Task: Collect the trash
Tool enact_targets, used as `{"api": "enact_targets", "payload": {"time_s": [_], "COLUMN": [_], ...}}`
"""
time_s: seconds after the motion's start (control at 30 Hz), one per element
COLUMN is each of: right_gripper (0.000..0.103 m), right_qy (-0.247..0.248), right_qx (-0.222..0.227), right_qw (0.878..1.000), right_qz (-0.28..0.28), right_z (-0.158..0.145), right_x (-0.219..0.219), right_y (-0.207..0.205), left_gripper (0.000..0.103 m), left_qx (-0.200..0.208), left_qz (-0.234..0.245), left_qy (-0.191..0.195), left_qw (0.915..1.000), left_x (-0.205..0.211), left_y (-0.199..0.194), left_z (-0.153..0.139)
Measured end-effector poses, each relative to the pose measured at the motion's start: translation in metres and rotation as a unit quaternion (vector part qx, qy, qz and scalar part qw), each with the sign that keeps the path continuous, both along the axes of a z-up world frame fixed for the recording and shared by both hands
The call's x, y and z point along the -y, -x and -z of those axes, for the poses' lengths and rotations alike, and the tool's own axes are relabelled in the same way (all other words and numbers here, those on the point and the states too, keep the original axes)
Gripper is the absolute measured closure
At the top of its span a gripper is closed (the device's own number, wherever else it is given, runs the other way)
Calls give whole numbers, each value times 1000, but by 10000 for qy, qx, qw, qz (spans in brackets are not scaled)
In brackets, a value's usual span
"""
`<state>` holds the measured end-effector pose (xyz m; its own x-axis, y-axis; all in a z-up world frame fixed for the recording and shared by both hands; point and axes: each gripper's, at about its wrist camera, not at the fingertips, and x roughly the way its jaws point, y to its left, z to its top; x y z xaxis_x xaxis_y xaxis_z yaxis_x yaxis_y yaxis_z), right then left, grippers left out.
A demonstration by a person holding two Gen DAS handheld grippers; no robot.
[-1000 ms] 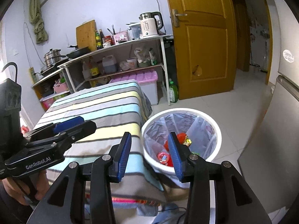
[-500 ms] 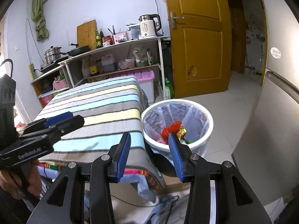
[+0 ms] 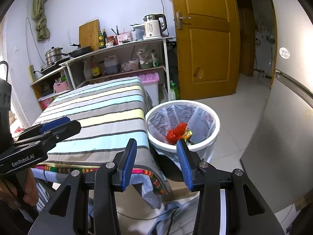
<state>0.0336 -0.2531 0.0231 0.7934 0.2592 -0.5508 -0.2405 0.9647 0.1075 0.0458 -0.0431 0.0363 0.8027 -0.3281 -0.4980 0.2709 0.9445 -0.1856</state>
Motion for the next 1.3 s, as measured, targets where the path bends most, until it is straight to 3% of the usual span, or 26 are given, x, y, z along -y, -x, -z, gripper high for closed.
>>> {"api": "enact_targets", "payload": {"time_s": [1.3], "right_gripper": [59], "right_qy": [9], "right_qx": [-32], "right_qw": [10000], "right_qz": [1], "right_z": [0], "right_x": [0], "right_y": [1], "left_gripper": [45], "left_qx": [-16], "left_qz": [0], "left_qy": [-43], "left_qw": [10000], "left_x": [6], "left_y": [-1], "left_z": [2]}}
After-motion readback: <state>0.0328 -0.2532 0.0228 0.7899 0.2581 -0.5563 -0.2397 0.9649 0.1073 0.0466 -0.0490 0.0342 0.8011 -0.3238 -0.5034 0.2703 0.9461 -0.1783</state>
